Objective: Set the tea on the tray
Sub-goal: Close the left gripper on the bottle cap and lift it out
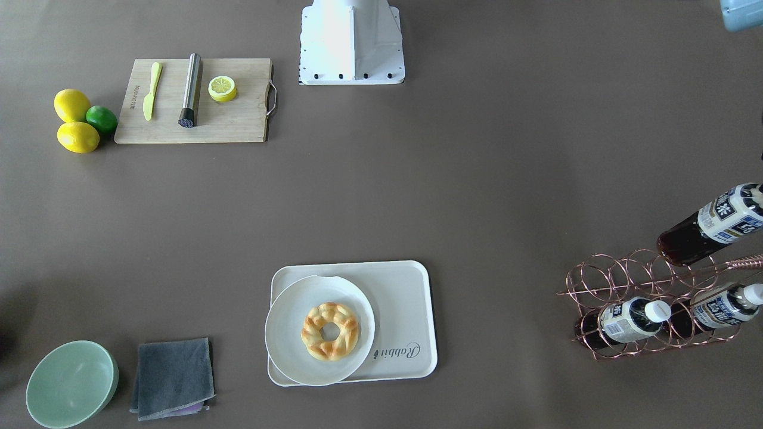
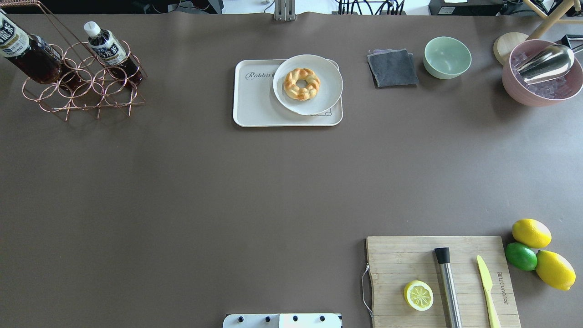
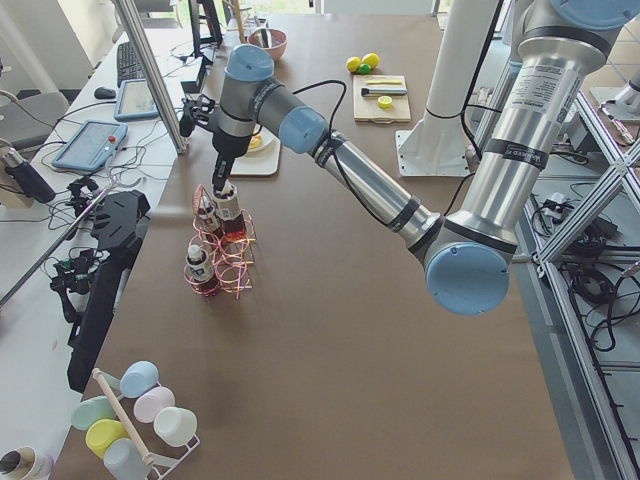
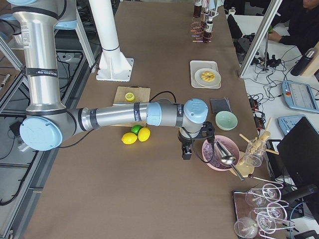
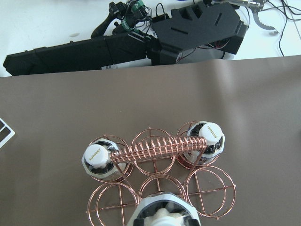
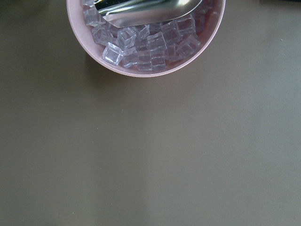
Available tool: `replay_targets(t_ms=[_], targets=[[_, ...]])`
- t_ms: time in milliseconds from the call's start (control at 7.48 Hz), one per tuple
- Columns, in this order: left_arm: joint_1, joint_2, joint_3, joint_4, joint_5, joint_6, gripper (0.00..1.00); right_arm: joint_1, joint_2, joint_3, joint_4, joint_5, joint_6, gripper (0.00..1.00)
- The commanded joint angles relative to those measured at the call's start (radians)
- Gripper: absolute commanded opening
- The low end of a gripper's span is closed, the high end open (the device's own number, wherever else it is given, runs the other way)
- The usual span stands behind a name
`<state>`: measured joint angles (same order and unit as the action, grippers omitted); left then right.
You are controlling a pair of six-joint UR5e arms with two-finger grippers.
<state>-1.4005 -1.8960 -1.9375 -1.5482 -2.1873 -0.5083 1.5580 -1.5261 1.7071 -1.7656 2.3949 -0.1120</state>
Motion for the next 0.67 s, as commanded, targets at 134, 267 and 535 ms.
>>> replay_targets(t_ms=[134,267,535], targets=[[0.064,-0.008,-0.202,0.225,0.003,-0.091,0.00,-0.006,0.001,-0.006,0.000,-0.003,-0.001,1.00],[0.181,-0.011,-0.272,0.244,0.023,-0.251,0.00,-0.006,0.001,-0.006,0.000,-0.005,-0.002,1.00],[0.381,-0.067,-0.325,0.264,0.134,-0.460,0.00,-0.010,0.006,-0.003,0.000,-0.058,0.000,1.00]])
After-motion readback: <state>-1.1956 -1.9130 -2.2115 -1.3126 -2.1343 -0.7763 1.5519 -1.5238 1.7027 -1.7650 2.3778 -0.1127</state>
